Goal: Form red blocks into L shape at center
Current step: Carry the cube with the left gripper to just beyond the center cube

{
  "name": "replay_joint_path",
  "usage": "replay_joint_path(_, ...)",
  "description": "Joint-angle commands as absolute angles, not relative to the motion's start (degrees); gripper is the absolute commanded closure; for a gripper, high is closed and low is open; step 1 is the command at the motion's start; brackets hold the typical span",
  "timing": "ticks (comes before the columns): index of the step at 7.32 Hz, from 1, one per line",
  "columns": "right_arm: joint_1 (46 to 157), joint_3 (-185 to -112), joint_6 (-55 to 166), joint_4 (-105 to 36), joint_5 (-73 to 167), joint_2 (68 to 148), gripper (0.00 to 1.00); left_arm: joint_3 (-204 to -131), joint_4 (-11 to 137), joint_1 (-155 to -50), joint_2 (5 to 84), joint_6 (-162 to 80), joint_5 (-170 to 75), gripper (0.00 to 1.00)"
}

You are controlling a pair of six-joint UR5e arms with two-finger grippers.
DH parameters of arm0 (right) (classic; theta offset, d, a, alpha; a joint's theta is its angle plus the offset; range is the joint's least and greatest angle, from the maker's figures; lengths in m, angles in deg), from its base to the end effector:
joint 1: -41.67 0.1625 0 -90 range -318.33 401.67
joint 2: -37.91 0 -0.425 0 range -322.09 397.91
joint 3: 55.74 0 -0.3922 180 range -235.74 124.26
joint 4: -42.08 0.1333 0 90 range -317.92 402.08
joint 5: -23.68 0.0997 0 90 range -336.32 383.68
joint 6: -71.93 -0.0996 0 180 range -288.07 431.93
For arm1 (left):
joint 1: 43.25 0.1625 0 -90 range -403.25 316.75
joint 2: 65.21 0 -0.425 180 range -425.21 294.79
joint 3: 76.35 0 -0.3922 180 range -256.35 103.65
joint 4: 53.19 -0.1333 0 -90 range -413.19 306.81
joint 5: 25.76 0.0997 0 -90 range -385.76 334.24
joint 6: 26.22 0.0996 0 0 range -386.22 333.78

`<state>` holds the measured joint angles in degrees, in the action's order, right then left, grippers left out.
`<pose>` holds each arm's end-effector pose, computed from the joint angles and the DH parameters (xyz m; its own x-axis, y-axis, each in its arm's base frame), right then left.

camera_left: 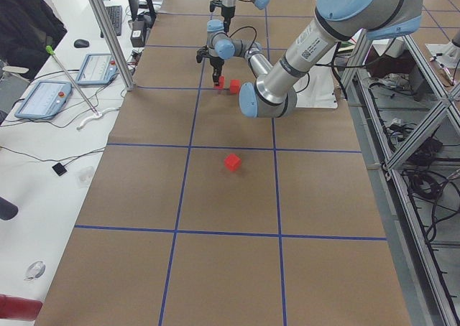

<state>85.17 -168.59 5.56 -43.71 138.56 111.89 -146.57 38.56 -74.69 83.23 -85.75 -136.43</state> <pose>-0.3413 -0.4498 0.3228 0.6521 0.1176 0.7489 -0.1688 0.9856 -0.0078 0.6354 -0.5035 0.1463 0.7084 0.1230 -0.6950 -0.0771 0.9923 0.0971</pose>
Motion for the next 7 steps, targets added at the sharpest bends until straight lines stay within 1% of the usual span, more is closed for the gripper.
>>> replay_joint_path(1,85.2,-168.6,5.6,-43.7,138.6,111.9,0.0,-146.5,38.4,-74.1,83.1,-86.2,-136.3,1.0)
replay_joint_path(7,85.1,-168.7,5.6,-43.7,138.6,111.8,0.0,-146.6,38.1,-73.4,82.9,-86.9,-136.7,1.0)
